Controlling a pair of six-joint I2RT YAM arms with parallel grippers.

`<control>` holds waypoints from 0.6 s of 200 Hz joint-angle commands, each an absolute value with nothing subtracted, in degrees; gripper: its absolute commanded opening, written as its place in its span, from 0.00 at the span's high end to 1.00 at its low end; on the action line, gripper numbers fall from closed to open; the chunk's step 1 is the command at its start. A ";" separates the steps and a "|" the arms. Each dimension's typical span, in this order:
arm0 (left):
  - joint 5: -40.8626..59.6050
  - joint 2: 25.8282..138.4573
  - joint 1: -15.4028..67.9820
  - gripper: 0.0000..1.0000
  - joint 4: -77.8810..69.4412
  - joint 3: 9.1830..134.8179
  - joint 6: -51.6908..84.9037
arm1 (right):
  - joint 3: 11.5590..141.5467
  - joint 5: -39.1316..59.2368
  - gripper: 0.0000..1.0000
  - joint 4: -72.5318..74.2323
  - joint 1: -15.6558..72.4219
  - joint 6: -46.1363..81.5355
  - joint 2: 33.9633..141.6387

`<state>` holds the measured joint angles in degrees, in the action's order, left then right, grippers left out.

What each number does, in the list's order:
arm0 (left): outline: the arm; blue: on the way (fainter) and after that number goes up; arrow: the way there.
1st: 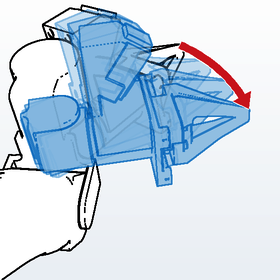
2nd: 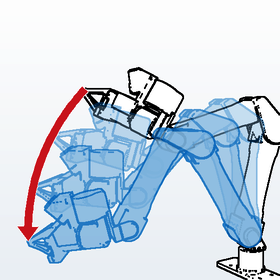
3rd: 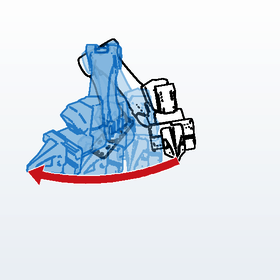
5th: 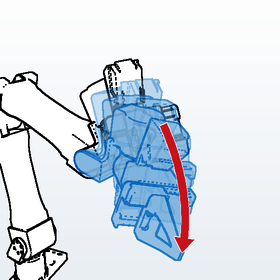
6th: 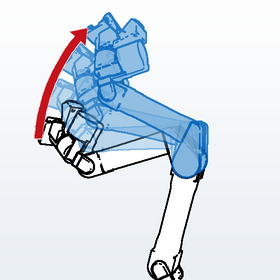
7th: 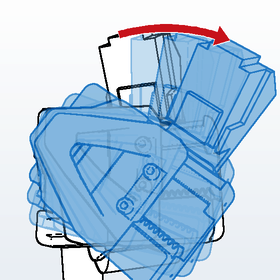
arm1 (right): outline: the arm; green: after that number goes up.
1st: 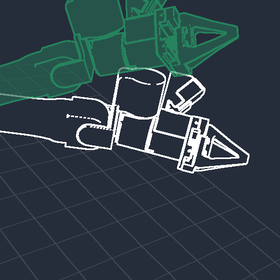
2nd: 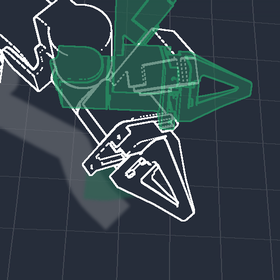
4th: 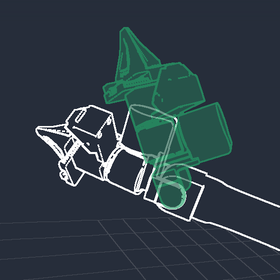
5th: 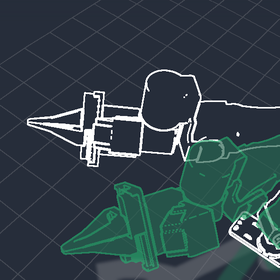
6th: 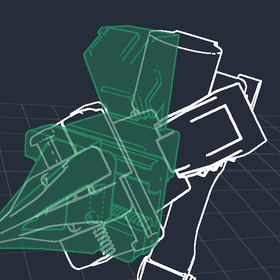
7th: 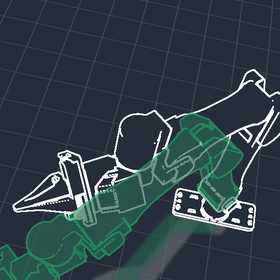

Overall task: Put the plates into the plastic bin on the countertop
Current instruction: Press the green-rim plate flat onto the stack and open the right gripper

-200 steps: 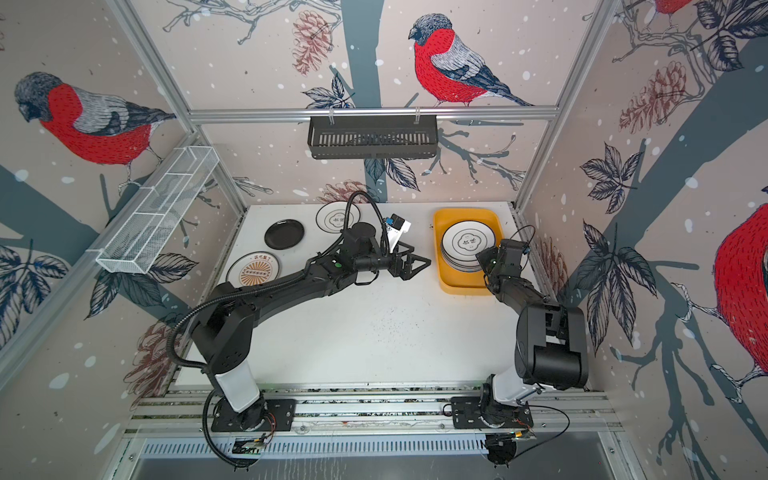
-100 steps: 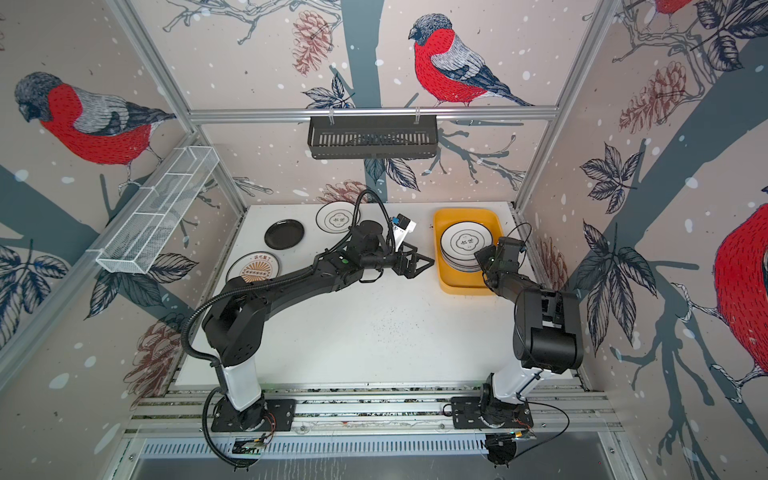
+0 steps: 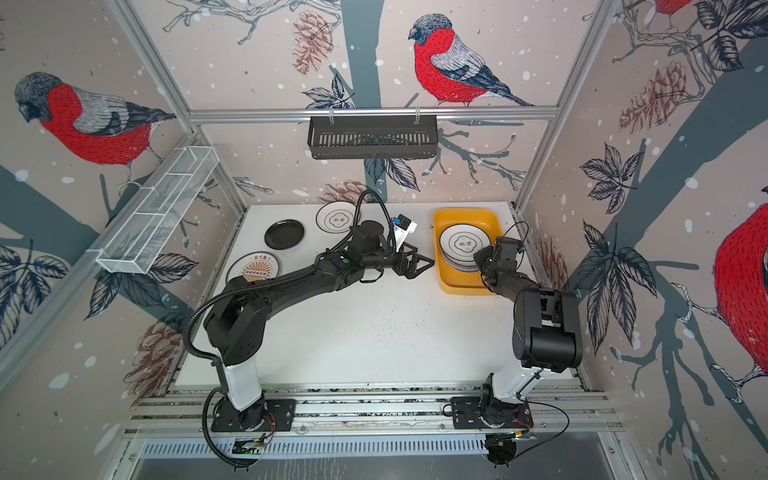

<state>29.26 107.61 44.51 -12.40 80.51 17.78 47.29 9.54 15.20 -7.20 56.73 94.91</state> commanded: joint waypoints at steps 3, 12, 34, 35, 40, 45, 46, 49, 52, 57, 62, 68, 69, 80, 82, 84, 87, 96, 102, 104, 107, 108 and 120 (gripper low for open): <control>28.31 106.63 44.56 0.04 -11.48 80.56 16.57 | 48.02 8.70 0.67 15.10 -7.12 55.65 95.03; 28.30 106.53 44.49 0.04 -11.43 80.51 16.57 | 48.05 8.71 0.65 15.01 -7.20 55.54 95.03; 28.20 106.44 44.53 0.04 -11.41 80.25 16.83 | 48.07 8.70 0.64 15.04 -7.17 55.24 94.92; 28.20 106.44 44.50 0.04 -11.37 80.24 16.81 | 48.08 8.70 0.63 15.03 -7.19 55.22 94.92; 28.25 106.44 44.51 0.04 -11.40 80.15 16.94 | 48.08 8.70 0.62 14.93 -7.17 55.20 94.90; 28.27 106.48 44.55 0.04 -11.37 80.13 16.93 | 48.01 8.62 0.61 14.81 -7.16 55.13 94.85; 28.28 106.46 44.56 0.04 -11.40 80.10 16.95 | 48.04 8.62 0.61 14.74 -7.14 55.12 94.89; 28.38 106.44 44.54 0.04 -11.38 80.07 17.04 | 48.15 8.61 0.60 14.74 -7.17 55.04 94.84; 28.34 106.44 44.51 0.04 -11.34 80.07 16.97 | 48.12 8.61 0.59 14.67 -7.19 55.01 94.83; 28.38 106.35 44.48 0.04 -11.34 79.99 17.11 | 48.16 8.62 0.58 14.68 -7.17 54.98 94.79; 28.38 106.26 44.48 0.04 -11.38 79.91 17.13 | 48.11 8.61 0.56 14.53 -7.12 54.91 94.78; 28.34 106.17 44.53 0.04 -11.34 79.77 17.06 | 48.10 8.53 0.54 14.48 -7.19 54.85 94.72; 28.32 106.13 44.55 0.04 -11.34 79.75 17.10 | 48.09 8.53 0.53 14.49 -7.20 54.89 94.69; 27.88 105.95 44.54 0.04 -11.19 79.72 17.21 | 48.01 8.53 0.50 14.50 -7.19 54.92 94.52; 27.80 105.92 44.51 0.04 -11.17 79.63 17.16 | 48.02 8.53 0.49 14.43 -7.14 54.89 94.58; 27.78 105.95 44.48 0.04 -11.10 79.61 17.12 | 47.93 8.53 0.48 14.42 -7.19 54.90 94.62; 27.76 105.90 44.50 0.04 -11.07 79.60 17.14 | 47.95 8.53 0.47 14.48 -7.13 54.93 94.52; 27.64 105.69 44.55 0.04 -10.99 79.44 17.09 | 47.95 8.53 0.44 14.49 -7.13 54.82 94.45; 27.58 105.60 44.48 0.04 -10.99 79.27 17.08 | 47.90 8.52 0.42 14.50 -7.12 54.81 94.37; 27.59 105.57 44.52 0.04 -10.99 79.17 17.08 | 47.90 8.46 0.42 14.50 -7.12 54.72 94.32; 27.52 105.48 44.45 0.04 -10.99 79.18 17.09 | 47.90 8.44 0.41 14.46 -7.16 54.75 94.23; 27.51 105.47 44.46 0.04 -10.99 79.14 17.11 | 47.86 8.44 0.41 14.48 -7.19 54.75 94.23; 27.47 105.29 44.46 0.04 -10.99 78.86 17.09 | 47.89 8.35 0.37 14.40 -7.12 54.66 94.05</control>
<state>28.25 106.04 44.49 -10.46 79.33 17.61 47.77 9.02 15.11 -7.18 55.48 94.59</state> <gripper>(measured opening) 0.961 0.604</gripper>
